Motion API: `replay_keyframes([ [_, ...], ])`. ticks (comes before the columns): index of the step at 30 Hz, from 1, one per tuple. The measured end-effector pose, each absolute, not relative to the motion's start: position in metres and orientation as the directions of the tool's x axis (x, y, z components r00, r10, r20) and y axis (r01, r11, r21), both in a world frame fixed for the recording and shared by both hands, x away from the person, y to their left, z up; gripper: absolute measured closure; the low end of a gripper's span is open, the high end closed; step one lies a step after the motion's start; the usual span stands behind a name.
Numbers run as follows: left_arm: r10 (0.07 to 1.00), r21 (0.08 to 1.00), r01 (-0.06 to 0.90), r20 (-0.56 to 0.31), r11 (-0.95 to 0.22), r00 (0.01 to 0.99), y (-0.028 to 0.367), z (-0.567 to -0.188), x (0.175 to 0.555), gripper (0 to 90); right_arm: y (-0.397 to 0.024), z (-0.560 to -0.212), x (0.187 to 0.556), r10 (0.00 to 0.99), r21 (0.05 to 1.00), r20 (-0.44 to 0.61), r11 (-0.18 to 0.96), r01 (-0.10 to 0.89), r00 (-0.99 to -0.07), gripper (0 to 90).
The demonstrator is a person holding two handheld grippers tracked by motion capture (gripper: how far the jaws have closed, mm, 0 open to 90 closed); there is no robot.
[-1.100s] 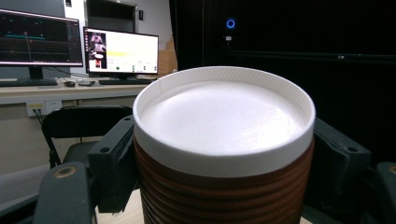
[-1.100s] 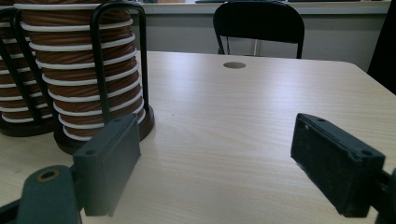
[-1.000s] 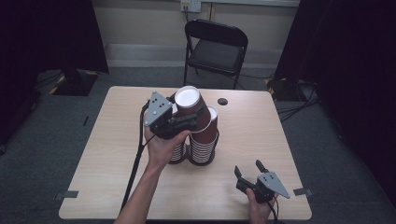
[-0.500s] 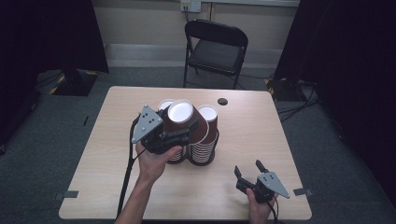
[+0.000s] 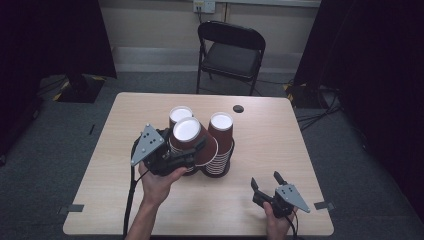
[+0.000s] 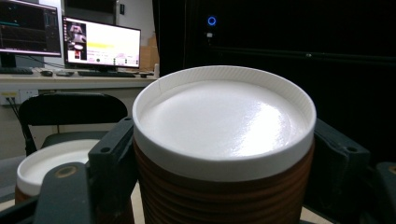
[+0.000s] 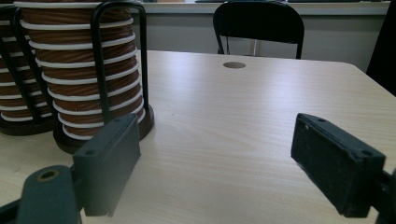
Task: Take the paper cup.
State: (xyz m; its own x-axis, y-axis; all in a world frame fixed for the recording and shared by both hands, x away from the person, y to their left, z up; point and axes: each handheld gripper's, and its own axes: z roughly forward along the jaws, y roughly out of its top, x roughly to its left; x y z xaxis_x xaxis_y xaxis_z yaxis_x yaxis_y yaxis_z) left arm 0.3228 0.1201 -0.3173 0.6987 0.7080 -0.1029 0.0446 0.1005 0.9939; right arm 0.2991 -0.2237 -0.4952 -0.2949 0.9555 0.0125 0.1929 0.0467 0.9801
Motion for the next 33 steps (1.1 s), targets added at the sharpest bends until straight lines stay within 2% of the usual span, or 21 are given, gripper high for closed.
replay_keyframes([
  [6, 0.701, 0.994, 0.07, -0.11, 0.086, 0.704, 0.126, -0.33, 0.317, 22.0, -0.224, -0.495, 0.299, 0.953, 0.979, 0.016, 0.046, 0.197, -0.301, 13.8],
  [11, 0.716, 0.984, 0.141, -0.175, 0.107, 0.676, 0.131, -0.354, 0.323, 22.0, -0.222, -0.495, 0.299, 0.951, 0.979, -0.006, 0.069, 0.194, -0.308, 13.5],
  [16, 0.732, 0.98, 0.163, -0.194, 0.115, 0.653, 0.133, -0.368, 0.323, 22.0, -0.22, -0.495, 0.299, 0.944, 0.978, -0.014, 0.083, 0.193, -0.33, 13.6],
  [21, 0.746, 0.978, 0.169, -0.203, 0.123, 0.634, 0.133, -0.381, 0.32, 22.0, -0.215, -0.495, 0.3, 0.928, 0.972, -0.054, 0.134, 0.195, -0.369, 17.3],
  [25, 0.747, 0.978, 0.184, -0.195, 0.099, 0.635, 0.13, -0.389, 0.319, 22.0, -0.207, -0.494, 0.297, 0.911, 0.968, -0.032, 0.132, 0.215, -0.412, 19.4],
  [29, 0.723, 0.967, 0.229, -0.237, 0.111, 0.65, 0.127, -0.399, 0.319, 22.0, -0.182, -0.494, 0.291, 0.883, 0.96, -0.068, 0.184, 0.21, -0.465, 26.4],
  [33, 0.697, 0.947, 0.282, -0.306, 0.153, 0.649, 0.129, -0.409, 0.32, 22.0, -0.169, -0.494, 0.288, 0.859, 0.96, -0.062, 0.191, 0.206, -0.509, 28.1],
])
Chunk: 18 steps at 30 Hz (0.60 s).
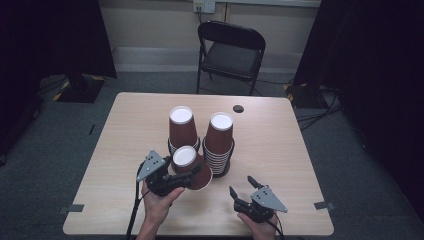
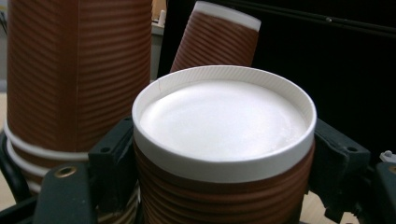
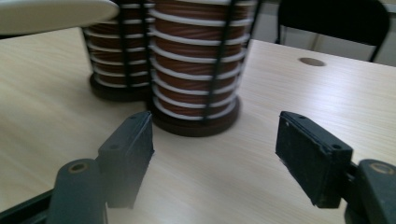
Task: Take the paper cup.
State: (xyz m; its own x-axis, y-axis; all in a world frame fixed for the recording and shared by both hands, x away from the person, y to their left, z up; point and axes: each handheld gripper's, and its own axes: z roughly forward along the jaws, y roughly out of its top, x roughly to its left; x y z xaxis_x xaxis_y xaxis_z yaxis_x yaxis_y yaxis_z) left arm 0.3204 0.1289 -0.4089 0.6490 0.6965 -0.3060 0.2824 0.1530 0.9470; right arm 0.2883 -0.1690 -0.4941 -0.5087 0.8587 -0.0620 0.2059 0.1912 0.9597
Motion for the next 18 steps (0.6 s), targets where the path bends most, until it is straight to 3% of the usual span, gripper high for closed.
replay_keyframes([
  [8, 0.67, 0.909, 0.349, -0.407, 0.229, 0.621, 0.137, -0.425, 0.321, 22.0, -0.148, -0.495, 0.283, 0.794, 0.971, -0.042, 0.176, 0.163, -0.607, 31.8],
  [18, 0.61, 0.864, 0.418, -0.498, 0.282, 0.617, 0.139, -0.434, 0.319, 22.0, -0.137, -0.495, 0.279, 0.748, 0.984, -0.037, 0.143, 0.106, -0.663, 37.6],
])
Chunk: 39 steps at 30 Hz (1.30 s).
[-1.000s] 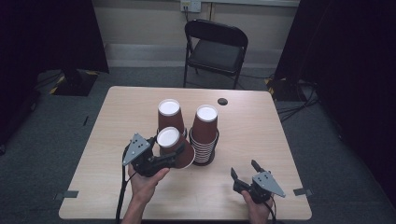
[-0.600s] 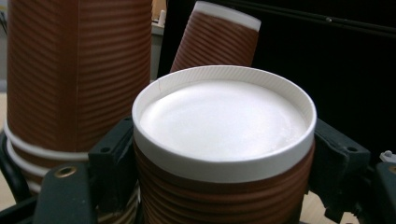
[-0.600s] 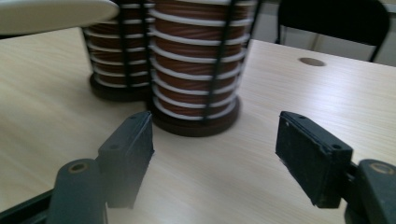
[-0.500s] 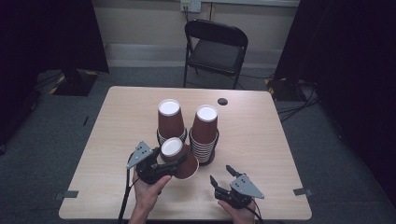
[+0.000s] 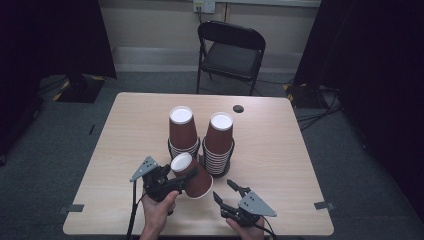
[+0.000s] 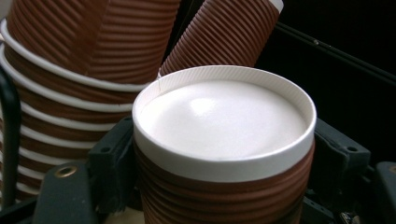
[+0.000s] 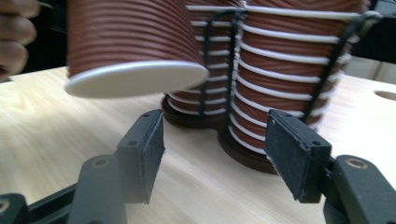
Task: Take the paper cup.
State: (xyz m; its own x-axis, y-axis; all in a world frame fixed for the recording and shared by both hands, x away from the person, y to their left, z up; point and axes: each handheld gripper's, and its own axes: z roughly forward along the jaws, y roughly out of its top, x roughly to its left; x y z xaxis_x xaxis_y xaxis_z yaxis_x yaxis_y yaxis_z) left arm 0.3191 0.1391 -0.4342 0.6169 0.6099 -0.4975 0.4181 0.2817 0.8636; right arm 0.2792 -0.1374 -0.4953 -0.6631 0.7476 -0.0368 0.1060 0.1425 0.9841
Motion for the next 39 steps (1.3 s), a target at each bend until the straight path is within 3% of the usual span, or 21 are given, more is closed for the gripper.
replay_keyframes([
  [23, 0.437, 0.694, 0.56, -0.72, 0.453, 0.539, 0.151, -0.456, 0.318, 22.0, -0.119, -0.489, 0.28, 0.656, 0.996, -0.061, 0.092, -0.001, -0.752, 45.3],
  [39, 0.384, 0.64, 0.607, -0.769, 0.471, 0.511, 0.144, -0.464, 0.315, 22.0, -0.109, -0.486, 0.291, 0.659, 0.991, -0.131, 0.113, -0.075, -0.741, 51.8],
])
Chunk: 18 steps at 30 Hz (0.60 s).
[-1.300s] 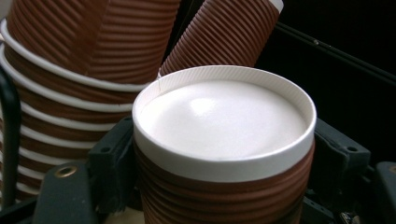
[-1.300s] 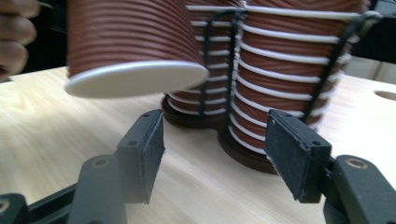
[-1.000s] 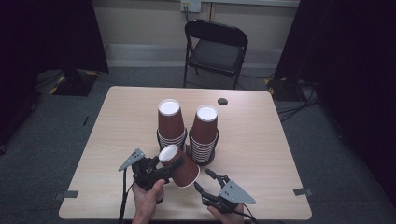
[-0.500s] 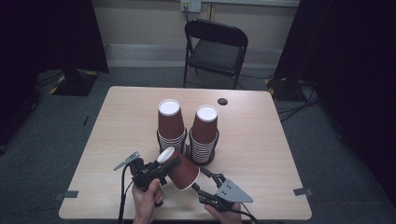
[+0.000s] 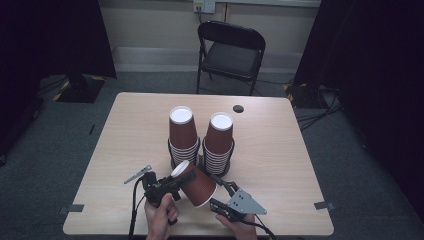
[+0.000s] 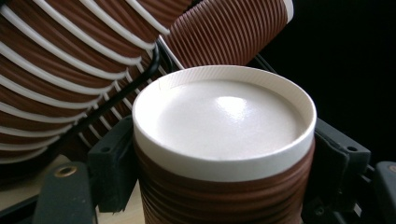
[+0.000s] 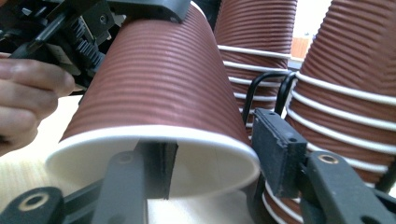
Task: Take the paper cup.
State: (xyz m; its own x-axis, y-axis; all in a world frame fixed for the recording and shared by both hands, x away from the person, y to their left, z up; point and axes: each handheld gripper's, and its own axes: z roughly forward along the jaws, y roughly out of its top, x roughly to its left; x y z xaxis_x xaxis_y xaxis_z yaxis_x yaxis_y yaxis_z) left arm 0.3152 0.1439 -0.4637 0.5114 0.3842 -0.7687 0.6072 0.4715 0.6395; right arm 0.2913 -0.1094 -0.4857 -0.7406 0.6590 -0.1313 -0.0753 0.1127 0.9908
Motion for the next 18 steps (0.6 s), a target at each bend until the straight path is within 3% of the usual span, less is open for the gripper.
replay_keyframes([
  [9, 0.381, 0.629, 0.626, -0.777, 0.46, 0.501, 0.1366, -0.4658, 0.3157, 21.8, -0.0984, -0.4848, 0.2952, 0.659, 0.981, -0.19, 0.15, -0.12, -0.728, 59.9],
  [12, 0.375, 0.624, 0.631, -0.782, 0.462, 0.498, 0.1379, -0.4676, 0.3164, 21.6, -0.0988, -0.4873, 0.2959, 0.671, 0.981, -0.19, 0.148, -0.123, -0.716, 67.5],
  [18, 0.365, 0.618, 0.632, -0.786, 0.467, 0.498, 0.1406, -0.4705, 0.3168, 21.1, -0.0994, -0.4875, 0.2958, 0.677, 0.978, -0.205, 0.168, -0.123, -0.707, 74.2],
])
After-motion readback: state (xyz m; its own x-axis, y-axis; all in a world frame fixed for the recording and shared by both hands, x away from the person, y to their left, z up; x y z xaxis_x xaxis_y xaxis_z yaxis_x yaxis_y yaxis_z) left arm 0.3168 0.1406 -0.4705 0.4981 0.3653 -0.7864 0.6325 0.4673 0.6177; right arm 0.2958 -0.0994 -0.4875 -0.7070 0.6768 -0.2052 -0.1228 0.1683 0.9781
